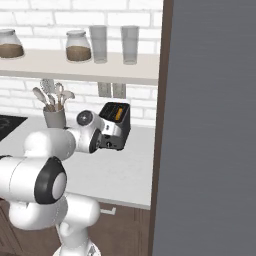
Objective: Start the toaster. Once the lever pops up, take the bread to the plate on the dining counter.
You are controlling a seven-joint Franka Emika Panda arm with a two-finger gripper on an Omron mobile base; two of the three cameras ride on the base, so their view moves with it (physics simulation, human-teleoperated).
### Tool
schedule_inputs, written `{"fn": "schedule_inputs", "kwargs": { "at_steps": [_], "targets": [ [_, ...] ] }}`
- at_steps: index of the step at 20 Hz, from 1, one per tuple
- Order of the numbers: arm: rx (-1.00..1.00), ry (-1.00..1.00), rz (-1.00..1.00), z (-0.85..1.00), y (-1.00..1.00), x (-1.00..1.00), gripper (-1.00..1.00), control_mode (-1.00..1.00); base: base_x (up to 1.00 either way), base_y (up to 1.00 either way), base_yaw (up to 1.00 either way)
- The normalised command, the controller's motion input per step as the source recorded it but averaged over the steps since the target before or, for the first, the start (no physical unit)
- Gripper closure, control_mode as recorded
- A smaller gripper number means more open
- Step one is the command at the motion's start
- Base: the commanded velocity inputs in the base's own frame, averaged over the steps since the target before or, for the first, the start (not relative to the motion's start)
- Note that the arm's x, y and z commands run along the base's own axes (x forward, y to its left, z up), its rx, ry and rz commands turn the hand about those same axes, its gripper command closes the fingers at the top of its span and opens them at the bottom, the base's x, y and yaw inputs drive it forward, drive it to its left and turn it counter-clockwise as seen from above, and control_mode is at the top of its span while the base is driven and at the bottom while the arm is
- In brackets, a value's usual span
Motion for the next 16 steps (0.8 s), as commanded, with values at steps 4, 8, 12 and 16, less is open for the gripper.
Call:
{"fn": "schedule_inputs", "kwargs": {
  "at_steps": [4, 8, 12, 16],
  "targets": [
    [-0.03, 0.04, -0.06, 0.50, 0.00, -0.42, 1.00, -1.00, 0.00, 0.00, 0.00],
    [-0.03, -0.11, -0.07, 0.32, 0.00, -0.50, 1.00, -1.00, 0.00, 0.00, 0.00],
    [-0.03, -0.11, -0.02, 0.26, 0.00, -0.21, 1.00, -1.00, 0.00, 0.00, 0.00],
    [-0.12, -0.01, -0.01, 0.36, 0.08, -0.27, 1.00, -1.00, 0.00, 0.00, 0.00]
  ]
}}
